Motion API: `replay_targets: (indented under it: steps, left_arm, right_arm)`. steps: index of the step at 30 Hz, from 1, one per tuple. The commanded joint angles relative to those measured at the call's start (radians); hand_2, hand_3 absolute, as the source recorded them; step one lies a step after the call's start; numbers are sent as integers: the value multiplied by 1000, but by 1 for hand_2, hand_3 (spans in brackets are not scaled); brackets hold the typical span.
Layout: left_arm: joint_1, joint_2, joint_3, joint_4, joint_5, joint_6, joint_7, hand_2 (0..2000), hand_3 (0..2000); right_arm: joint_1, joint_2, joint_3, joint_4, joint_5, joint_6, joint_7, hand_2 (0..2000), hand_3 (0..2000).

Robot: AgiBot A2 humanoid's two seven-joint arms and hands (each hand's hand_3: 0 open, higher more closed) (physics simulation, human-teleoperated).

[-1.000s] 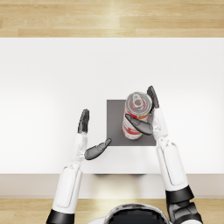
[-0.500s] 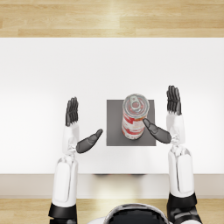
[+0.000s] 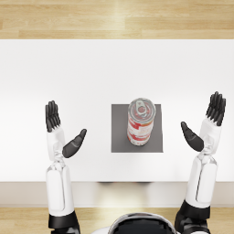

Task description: Pick up the red can on the left and place it in the middle, then pick up the red can on the right and place it on top of the can in the middle

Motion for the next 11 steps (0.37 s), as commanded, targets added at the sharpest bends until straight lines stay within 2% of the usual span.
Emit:
replay_targets:
  steps: [1, 11]
  left_arm:
    - [-1, 0, -1, 1, 0, 0, 0, 0, 0]
    - [-2, 1, -4, 4, 0, 0, 0, 0, 0]
  right_arm:
    - [-1, 0, -1, -2, 0, 0, 0, 0, 0]
    - [-3, 0, -3, -8, 0, 0, 1, 0, 0]
